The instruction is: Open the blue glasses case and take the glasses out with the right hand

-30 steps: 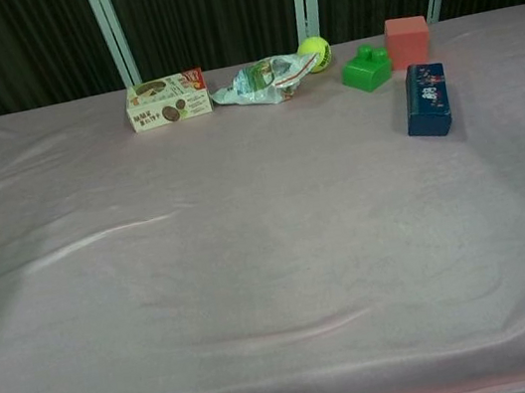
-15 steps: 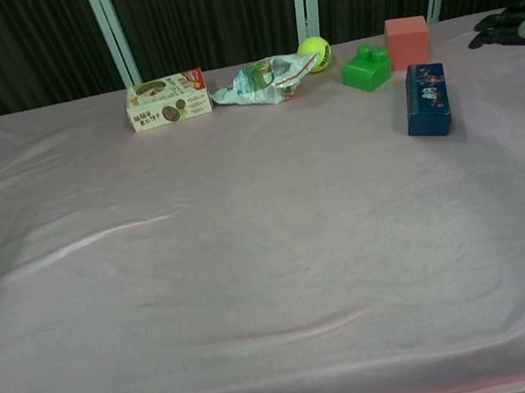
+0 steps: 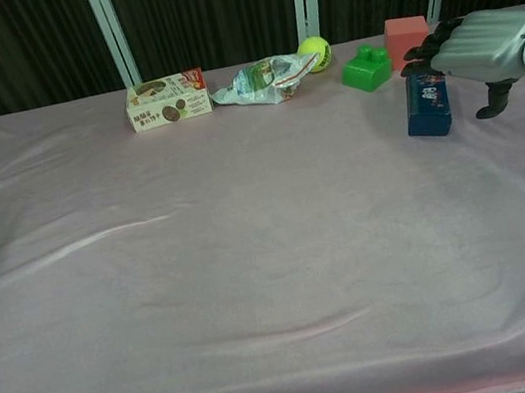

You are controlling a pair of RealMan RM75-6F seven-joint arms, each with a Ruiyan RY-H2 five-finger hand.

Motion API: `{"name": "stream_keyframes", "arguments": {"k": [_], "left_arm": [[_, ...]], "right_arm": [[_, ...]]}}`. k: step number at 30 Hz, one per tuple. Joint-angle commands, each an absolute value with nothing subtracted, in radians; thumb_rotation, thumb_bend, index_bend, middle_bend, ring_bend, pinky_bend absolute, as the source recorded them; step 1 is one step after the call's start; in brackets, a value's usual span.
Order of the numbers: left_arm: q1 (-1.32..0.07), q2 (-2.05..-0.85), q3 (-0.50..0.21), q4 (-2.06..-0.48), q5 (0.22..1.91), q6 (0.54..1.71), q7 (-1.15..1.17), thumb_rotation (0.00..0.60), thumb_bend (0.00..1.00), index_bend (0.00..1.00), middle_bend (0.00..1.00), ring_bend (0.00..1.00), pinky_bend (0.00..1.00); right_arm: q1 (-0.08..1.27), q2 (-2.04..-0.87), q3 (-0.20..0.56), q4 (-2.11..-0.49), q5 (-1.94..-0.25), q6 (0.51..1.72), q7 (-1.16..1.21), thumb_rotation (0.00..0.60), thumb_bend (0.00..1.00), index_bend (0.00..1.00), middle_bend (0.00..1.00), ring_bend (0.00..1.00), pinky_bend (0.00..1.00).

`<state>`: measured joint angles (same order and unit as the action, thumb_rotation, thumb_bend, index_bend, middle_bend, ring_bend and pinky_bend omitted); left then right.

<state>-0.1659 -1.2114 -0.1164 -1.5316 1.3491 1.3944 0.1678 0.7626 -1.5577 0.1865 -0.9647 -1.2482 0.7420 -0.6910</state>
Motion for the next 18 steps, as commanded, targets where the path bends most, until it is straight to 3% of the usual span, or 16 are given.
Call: {"name": "stream_keyframes", "arguments": {"k": [1,13,15,18], "left_arm": [[-0.166,-1.210,-0.116,-1.532,1.347,1.394,0.167,0.600,0.41,0.00,0.00,0.00,0.05],[-0.163,-1.199,-0.121,-1.531,1.337,1.399,0.142,0.600,0.41,0.00,0.00,0.00,0.05],[-0.164,-1.199,-0.122,-1.530,1.332,1.396,0.142,0.600,0.41,0.00,0.00,0.00,0.05],[-0.166,-1.198,-0.123,-1.529,1.328,1.393,0.141,0.600,0.41,0.00,0.00,0.00,0.05]], "right_arm": [[0.798,-1.605,0.184,-0.911,-1.226,0.716,-0.723,0.600,0.37,0.00,0.00,0.00,0.00],[0.853,-1.691,0.164,-0.774,-1.168,0.687,-0.836,0.600,0.37,0.01,0.00,0.00,0.00],[0.862,-1.706,0.164,-0.751,-1.153,0.676,-0.851,0.600,0.37,0.04,0.00,0.00,0.00],[0.872,-1.729,0.163,-0.718,-1.136,0.662,-0.865,0.600,0.37,0.19,0.00,0.00,0.00]]}}
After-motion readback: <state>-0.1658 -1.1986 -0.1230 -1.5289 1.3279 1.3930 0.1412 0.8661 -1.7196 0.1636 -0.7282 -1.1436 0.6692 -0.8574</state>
